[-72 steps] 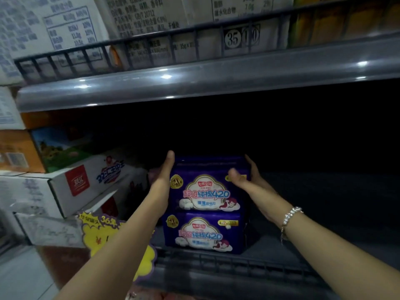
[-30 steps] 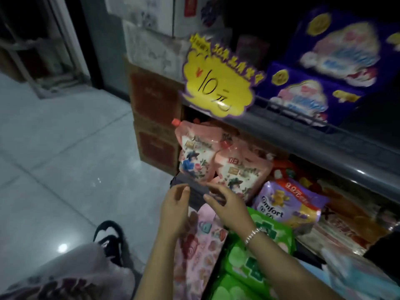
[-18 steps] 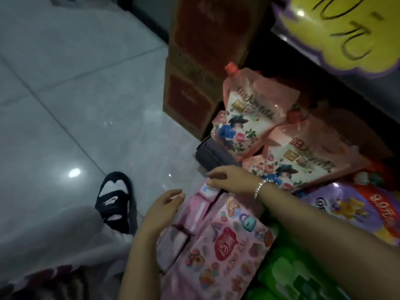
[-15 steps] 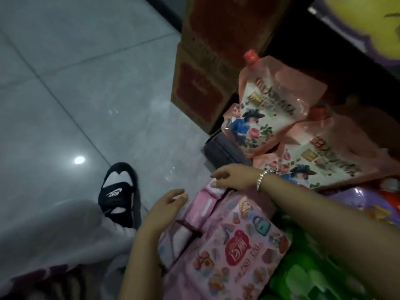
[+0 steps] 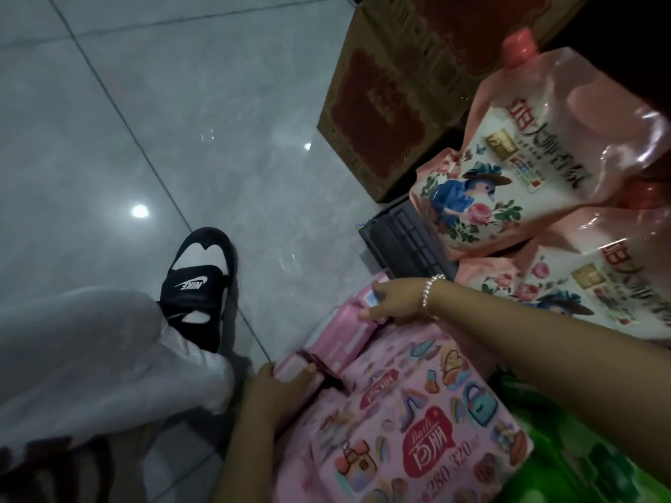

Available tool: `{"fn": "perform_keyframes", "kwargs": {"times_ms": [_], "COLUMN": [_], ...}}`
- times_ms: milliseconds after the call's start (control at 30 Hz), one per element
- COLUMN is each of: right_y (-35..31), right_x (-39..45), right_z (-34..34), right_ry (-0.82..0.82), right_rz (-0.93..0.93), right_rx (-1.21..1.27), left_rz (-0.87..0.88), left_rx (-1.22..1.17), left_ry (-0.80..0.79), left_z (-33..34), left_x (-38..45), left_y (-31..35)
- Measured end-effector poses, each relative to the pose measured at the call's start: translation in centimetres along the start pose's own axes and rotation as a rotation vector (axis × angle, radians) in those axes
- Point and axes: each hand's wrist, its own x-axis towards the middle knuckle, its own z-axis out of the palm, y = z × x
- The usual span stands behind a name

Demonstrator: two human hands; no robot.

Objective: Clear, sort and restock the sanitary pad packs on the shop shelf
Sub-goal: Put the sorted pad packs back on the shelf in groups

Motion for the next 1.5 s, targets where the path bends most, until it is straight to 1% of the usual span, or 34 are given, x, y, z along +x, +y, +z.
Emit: {"fn": "perform_keyframes", "kwargs": {"times_ms": [67,200,267,367,467,633,733,800,867,933,1033,1133,1233,1333,1433,1500], "right_y": [0.8,1.8,1.5,0.0,-1.4,-2.9,-3.2,-3.2,-3.0,-2.9,-2.9,-3.0,-3.2,-3.2,-3.1,-3.1], "right_x": [0.0,-0.3,-0.5,-0.4,0.6,3.1,4.4,4.8,5.0,5.1,5.1,5.2,5.6,5.8,5.8,5.8], "right_z": [-0.1,-0.2,-0.4,-0.9,-0.8,0.4,1.2,1.4,1.3,1.0,1.1,1.4,1.3,1.0,0.9,0.9], "right_ry": [-0.009,-0.016,-0.02,0.067,0.175,0.185,0.21,0.234,0.257,0.267,0.274,0.293,0.297,0.296,0.289,0.273], "right_rz": [-0.025,-0.063,-0.1,-0.148,-0.208,-0.251,-0.247,-0.271,-0.284,-0.285,-0.313,-0.349,-0.377,-0.38,-0.388,-0.391], "right_rx": [0.009,0.07,0.008,-0.057,0.0,-0.021,-0.039,-0.058,-0.041,-0.028,-0.053,-0.06,-0.057,-0.05,-0.04,-0.061], "left_rz": [0.007,0.013,0.012,-0.005,-0.036,-0.135,-0.181,-0.208,-0.264,-0.329,-0.347,-0.35,-0.368,-0.339,-0.325,-0.337], "left_rx": [-0.036,-0.175,-0.241,-0.286,-0.375,-0.526,-0.526,-0.571,-0.725,-0.906,-1.029,-1.114,-1.225,-1.254,-1.235,-1.246], "left_ry": [0.028,0.146,0.192,0.272,0.32,0.393,0.369,0.358,0.337,0.27,0.185,0.215,0.207,0.228,0.306,0.302], "left_z": [0.0,-0.4,-0.5,-0.1,0.7,1.1,1.0,0.9,1.1,1.0,0.9,0.4,0.2,0.3,0.2,0.3], "left_x": [0.4,1.3,1.4,1.0,0.4,-0.2,-0.4,-0.3,0.1,0.1,0.5,0.2,0.2,0.0,0.3,0.3], "left_y": [0.0,0.5,0.3,-0.2,-0.7,-0.9,-0.8,-0.9,-1.3,-1.5,-2.2,-1.7,-1.2,-1.6,-2.1,-2.2]}}
